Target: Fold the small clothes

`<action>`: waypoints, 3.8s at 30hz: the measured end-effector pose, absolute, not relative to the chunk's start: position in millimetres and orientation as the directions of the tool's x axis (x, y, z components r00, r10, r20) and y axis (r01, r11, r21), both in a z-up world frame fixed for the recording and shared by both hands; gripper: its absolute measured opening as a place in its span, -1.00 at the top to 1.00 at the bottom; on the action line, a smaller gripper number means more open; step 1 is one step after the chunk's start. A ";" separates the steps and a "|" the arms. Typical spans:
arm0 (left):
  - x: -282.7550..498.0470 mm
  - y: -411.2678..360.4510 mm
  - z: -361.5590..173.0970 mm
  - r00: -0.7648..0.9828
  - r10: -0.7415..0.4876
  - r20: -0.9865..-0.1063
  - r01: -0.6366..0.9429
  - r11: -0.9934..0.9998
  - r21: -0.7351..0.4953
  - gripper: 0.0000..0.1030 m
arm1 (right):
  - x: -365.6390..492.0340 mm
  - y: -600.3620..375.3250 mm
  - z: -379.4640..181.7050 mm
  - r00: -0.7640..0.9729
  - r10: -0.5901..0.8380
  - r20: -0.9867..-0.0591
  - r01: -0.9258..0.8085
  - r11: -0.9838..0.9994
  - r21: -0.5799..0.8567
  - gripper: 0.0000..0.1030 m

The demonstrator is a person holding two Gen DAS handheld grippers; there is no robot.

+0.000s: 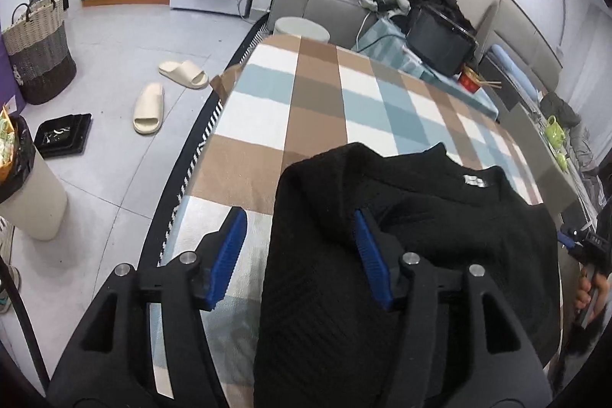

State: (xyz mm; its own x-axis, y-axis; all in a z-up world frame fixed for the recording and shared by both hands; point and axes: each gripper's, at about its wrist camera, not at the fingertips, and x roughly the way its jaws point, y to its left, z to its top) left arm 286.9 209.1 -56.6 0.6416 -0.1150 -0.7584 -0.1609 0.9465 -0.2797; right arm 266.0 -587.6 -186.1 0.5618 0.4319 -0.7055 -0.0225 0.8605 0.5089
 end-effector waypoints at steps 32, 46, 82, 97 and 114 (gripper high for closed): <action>302.6 209.5 -58.1 0.641 -0.113 -0.759 -0.148 0.952 -0.267 -0.27 | 287.8 -602.6 -180.4 0.669 0.394 -0.631 -0.038 0.865 0.500 0.40; 268.5 237.8 -44.8 0.650 -0.059 -0.757 -0.216 0.941 -0.259 -0.30 | 319.5 -568.1 -204.3 0.589 0.448 -0.673 -0.118 0.871 0.477 0.54; 331.7 206.6 -2.9 0.800 -0.077 -0.595 -0.120 0.951 -0.284 0.89 | 305.4 -575.3 -135.1 0.787 0.395 -0.473 -0.177 0.880 0.440 0.87; 253.6 202.9 -41.8 0.672 -0.069 -0.737 -0.189 0.947 -0.260 -0.20 | 244.6 -590.8 -174.0 0.612 0.408 -0.678 -0.080 0.884 0.460 0.00; 98.2 135.5 -57.1 0.599 -0.126 -0.790 -0.090 0.971 -0.223 -0.39 | 96.1 -574.7 -200.3 0.482 0.483 -0.731 -0.159 0.869 0.469 -0.32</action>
